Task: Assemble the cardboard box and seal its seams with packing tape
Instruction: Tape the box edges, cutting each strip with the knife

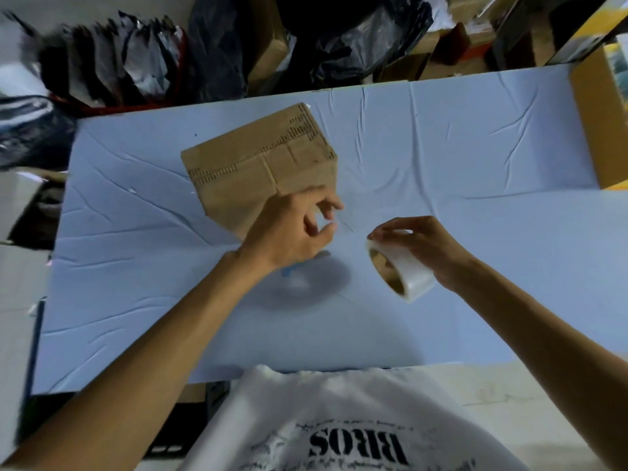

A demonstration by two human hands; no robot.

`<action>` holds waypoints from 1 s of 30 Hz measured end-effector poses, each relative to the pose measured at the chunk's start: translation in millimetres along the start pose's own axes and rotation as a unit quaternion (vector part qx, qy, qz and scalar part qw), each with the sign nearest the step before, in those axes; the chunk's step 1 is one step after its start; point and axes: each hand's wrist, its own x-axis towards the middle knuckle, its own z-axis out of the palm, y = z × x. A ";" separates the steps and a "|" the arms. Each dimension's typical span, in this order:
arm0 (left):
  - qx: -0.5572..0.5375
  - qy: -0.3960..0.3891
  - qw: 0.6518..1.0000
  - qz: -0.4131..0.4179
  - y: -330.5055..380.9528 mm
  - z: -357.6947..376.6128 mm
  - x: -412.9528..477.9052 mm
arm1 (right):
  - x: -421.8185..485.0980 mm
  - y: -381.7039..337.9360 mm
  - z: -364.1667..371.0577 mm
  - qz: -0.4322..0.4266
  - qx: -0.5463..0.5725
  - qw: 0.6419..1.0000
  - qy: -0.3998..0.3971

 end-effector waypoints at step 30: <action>0.039 0.098 0.993 -0.046 25.5 -44.7 10.1 | 5.5 3.9 4.7 -0.027 -0.024 0.999 -0.003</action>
